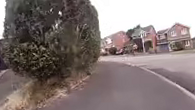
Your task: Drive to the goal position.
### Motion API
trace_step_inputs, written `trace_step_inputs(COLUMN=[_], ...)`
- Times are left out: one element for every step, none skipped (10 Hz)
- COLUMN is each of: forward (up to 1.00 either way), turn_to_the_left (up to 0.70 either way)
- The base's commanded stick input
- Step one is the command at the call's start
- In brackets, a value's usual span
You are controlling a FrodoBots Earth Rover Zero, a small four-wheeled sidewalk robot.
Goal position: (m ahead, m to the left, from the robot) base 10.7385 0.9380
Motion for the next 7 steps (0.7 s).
trace_step_inputs(forward=[1.00, 1.00, 1.00, 1.00, 1.00, 1.00, 1.00], turn_to_the_left=[-0.40, -0.40, -0.40, -0.40, -0.40, -0.40, -0.40])
